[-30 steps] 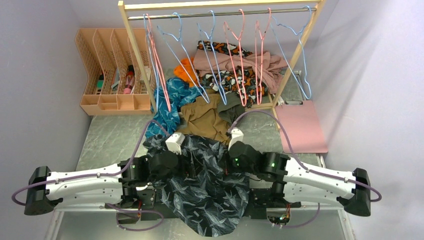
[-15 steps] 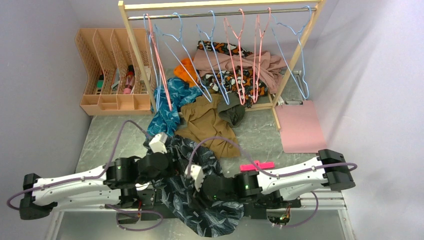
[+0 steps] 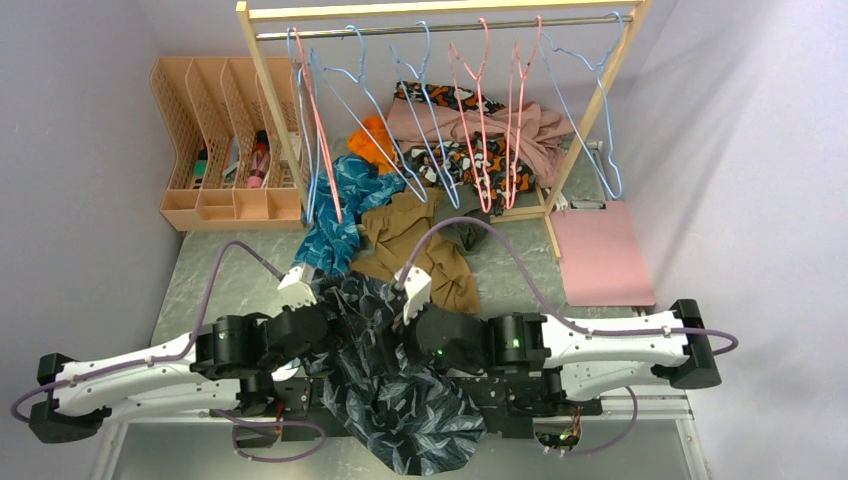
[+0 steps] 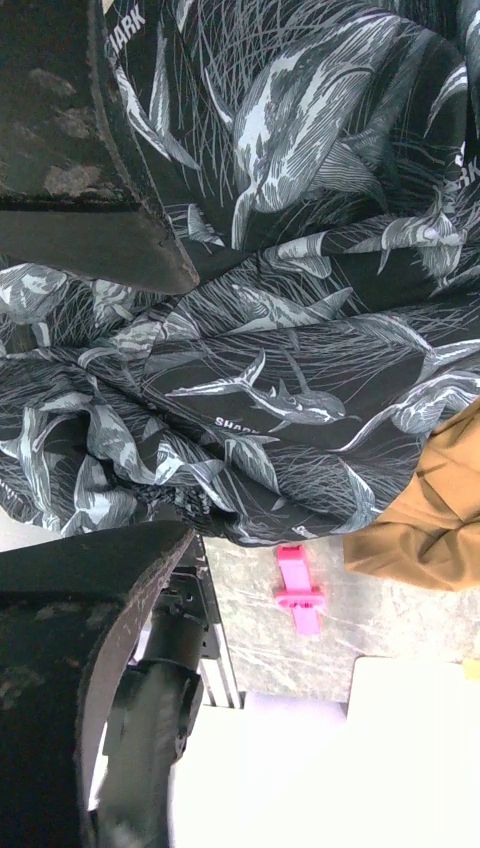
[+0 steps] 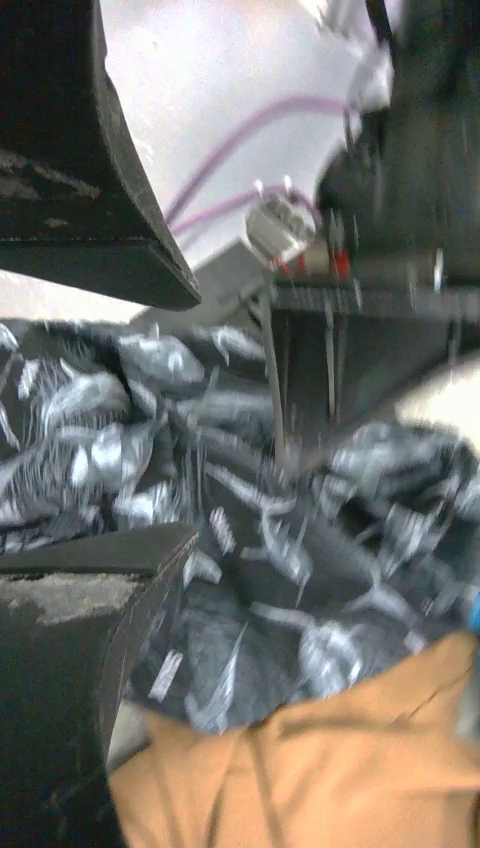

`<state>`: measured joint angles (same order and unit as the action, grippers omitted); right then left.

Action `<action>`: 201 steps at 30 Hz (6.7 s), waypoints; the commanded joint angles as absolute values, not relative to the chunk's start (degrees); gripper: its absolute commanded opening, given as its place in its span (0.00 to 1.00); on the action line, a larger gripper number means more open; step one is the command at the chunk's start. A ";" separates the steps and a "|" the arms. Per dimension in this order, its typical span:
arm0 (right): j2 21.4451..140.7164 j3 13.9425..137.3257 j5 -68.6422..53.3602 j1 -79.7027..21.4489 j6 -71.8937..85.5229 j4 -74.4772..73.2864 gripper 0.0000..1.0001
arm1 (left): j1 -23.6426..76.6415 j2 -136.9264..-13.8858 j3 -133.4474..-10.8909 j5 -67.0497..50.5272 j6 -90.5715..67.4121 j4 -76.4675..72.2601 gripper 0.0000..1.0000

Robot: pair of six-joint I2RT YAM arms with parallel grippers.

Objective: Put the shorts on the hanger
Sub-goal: Adjust the shorts at the center of the board.

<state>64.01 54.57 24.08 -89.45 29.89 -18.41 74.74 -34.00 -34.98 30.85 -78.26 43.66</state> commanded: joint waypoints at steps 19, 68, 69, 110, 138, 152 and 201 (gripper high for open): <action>52.75 43.55 11.55 -85.28 32.74 -21.23 0.00 | 74.79 -44.81 -31.13 23.83 -70.14 27.71 0.88; 29.98 31.01 20.38 -85.51 40.48 -22.67 0.60 | 70.05 -13.40 -31.35 35.11 -75.10 42.46 0.65; 30.03 31.62 20.93 -85.49 40.36 -23.95 0.63 | 70.05 -12.38 -31.41 35.20 -75.15 43.29 0.72; 69.42 32.82 -2.23 -80.86 22.83 17.05 0.00 | 70.00 -50.30 -39.54 24.07 -71.97 34.36 0.78; 63.46 31.13 19.94 -75.94 47.39 -22.31 0.65 | 70.04 -25.72 -32.72 29.78 -81.65 55.74 0.07; 66.39 34.42 15.13 -75.92 46.44 -24.16 0.00 | 70.05 -24.79 -36.00 30.82 -80.67 58.06 0.07; 51.42 35.79 30.79 -75.85 41.36 -23.78 0.47 | 71.37 -61.51 -44.97 19.11 -62.19 38.53 0.74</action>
